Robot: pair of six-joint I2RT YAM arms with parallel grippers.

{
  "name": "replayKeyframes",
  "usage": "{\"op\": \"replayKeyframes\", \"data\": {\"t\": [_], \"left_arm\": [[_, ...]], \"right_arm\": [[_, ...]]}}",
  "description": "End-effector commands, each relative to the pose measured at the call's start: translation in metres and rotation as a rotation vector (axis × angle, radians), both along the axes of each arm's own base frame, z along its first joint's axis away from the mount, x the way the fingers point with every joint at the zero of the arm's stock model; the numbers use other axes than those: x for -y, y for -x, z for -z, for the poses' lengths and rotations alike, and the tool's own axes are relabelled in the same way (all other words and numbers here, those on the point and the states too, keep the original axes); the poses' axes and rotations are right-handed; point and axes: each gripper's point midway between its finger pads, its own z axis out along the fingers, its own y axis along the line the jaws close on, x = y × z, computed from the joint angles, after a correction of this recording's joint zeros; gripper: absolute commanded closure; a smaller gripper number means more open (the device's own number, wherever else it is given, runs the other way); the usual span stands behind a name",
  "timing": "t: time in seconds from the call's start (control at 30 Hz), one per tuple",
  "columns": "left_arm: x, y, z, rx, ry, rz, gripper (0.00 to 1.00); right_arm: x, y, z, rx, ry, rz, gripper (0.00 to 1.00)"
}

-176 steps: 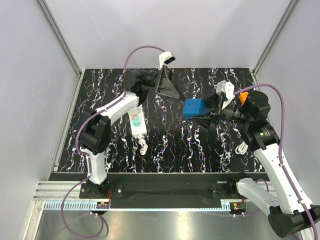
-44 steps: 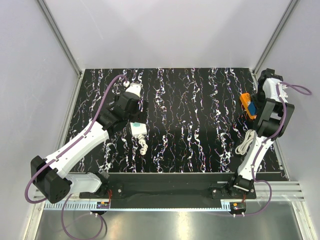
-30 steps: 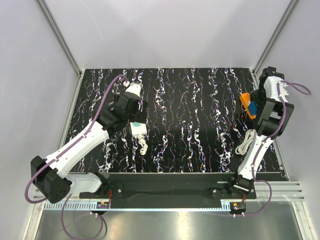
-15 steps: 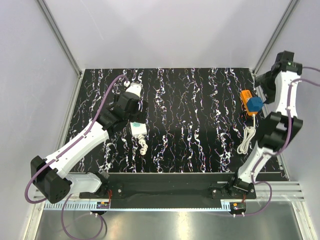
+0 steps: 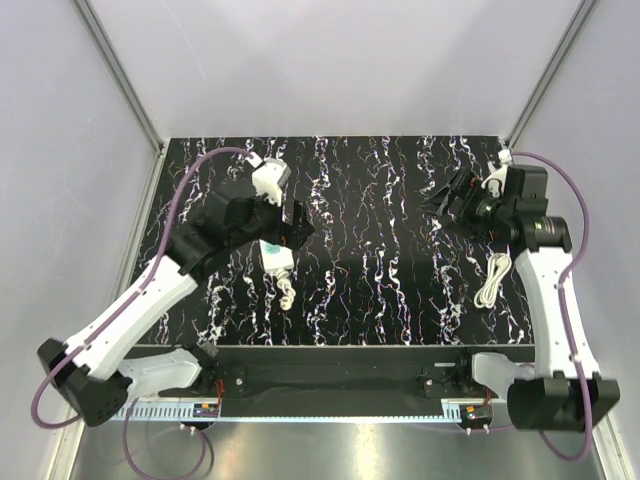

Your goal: Insert the plug

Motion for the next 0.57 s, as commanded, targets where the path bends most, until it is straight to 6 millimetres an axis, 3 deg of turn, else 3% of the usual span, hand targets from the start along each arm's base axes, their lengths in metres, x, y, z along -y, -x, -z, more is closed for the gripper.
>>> {"op": "replayKeyframes", "data": {"t": [0.0, 0.1, 0.2, 0.4, 0.53], "left_arm": [[0.031, 0.039, -0.108, 0.186, 0.304, 0.24, 0.01], [0.028, 0.057, -0.146, 0.257, 0.423, 0.277, 0.01], [0.022, 0.069, -0.159, 0.281, 0.459, 0.285, 0.01], [0.002, 0.071, -0.154, 0.327, 0.444, 0.213, 0.01], [-0.004, 0.072, -0.148, 0.334, 0.427, 0.19, 0.01]], "right_arm": [[-0.036, 0.029, -0.068, 0.327, -0.084, -0.272, 0.0], [-0.039, 0.047, -0.099, 0.459, -0.094, -0.275, 0.0], [-0.049, 0.061, -0.113, 0.507, -0.173, -0.313, 0.0], [-0.063, 0.079, -0.133, 0.576, -0.335, -0.366, 0.0], [-0.061, 0.077, -0.131, 0.585, -0.328, -0.342, 0.0]]}}
